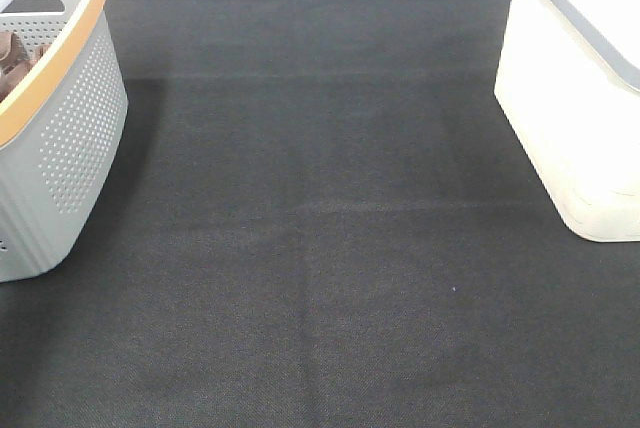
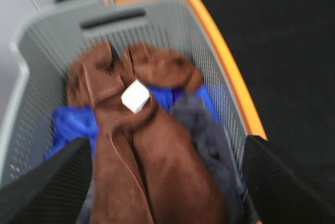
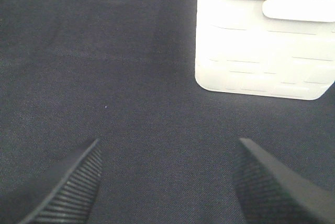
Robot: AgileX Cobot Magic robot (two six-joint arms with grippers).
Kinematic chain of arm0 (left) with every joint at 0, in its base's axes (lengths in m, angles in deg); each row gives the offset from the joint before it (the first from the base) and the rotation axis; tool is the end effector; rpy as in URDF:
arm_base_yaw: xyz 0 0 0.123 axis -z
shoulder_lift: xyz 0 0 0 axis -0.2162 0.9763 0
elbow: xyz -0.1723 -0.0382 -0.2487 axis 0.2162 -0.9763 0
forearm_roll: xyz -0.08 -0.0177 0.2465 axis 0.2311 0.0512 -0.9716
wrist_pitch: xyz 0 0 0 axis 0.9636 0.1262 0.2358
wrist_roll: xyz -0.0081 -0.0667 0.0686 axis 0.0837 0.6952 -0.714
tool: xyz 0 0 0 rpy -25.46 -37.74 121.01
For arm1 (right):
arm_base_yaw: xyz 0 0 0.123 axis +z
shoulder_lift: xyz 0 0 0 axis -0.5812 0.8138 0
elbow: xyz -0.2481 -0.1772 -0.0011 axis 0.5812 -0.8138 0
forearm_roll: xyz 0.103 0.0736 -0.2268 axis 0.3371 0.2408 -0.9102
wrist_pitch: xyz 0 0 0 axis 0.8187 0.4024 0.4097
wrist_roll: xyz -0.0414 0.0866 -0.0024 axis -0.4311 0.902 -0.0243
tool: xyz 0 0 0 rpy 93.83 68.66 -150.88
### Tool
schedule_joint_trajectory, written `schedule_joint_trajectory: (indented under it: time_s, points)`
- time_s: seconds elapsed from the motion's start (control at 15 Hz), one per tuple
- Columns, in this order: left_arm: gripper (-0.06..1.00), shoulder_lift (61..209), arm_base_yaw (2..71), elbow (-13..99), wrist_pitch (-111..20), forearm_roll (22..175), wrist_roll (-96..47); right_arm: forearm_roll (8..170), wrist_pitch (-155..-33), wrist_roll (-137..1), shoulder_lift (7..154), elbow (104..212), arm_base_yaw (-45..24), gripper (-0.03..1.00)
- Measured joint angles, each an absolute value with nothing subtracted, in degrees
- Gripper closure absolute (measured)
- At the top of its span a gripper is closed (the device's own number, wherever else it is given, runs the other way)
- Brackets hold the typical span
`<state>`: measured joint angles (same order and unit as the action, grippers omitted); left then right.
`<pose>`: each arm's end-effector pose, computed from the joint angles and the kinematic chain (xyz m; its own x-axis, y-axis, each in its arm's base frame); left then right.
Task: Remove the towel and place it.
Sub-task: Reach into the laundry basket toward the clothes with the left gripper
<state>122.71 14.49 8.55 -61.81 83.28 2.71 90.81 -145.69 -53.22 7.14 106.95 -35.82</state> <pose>0.2269 -0.0069 0.3306 -0.5017 0.1633 -0.8495 0.0996 0.9864 0.1308 -0.0156 0.0138 0.2808 -0.4384 -0.0528 -0.8972 -0.1468 0.9891 0.0136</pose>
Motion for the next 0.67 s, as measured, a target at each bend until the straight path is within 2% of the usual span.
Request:
schedule_joint_trajectory:
  time_s: [0.33,0.67]
  points:
    - [0.19,137.2,14.5,24.7,-72.4,82.9,2.7,90.8,-145.7,-53.2,7.1,106.9,-35.8,0.30]
    - [0.29,145.0,14.5,37.4,-74.8,76.3,2.7,90.8,-145.7,-53.2,7.1,106.9,-35.8,0.30]
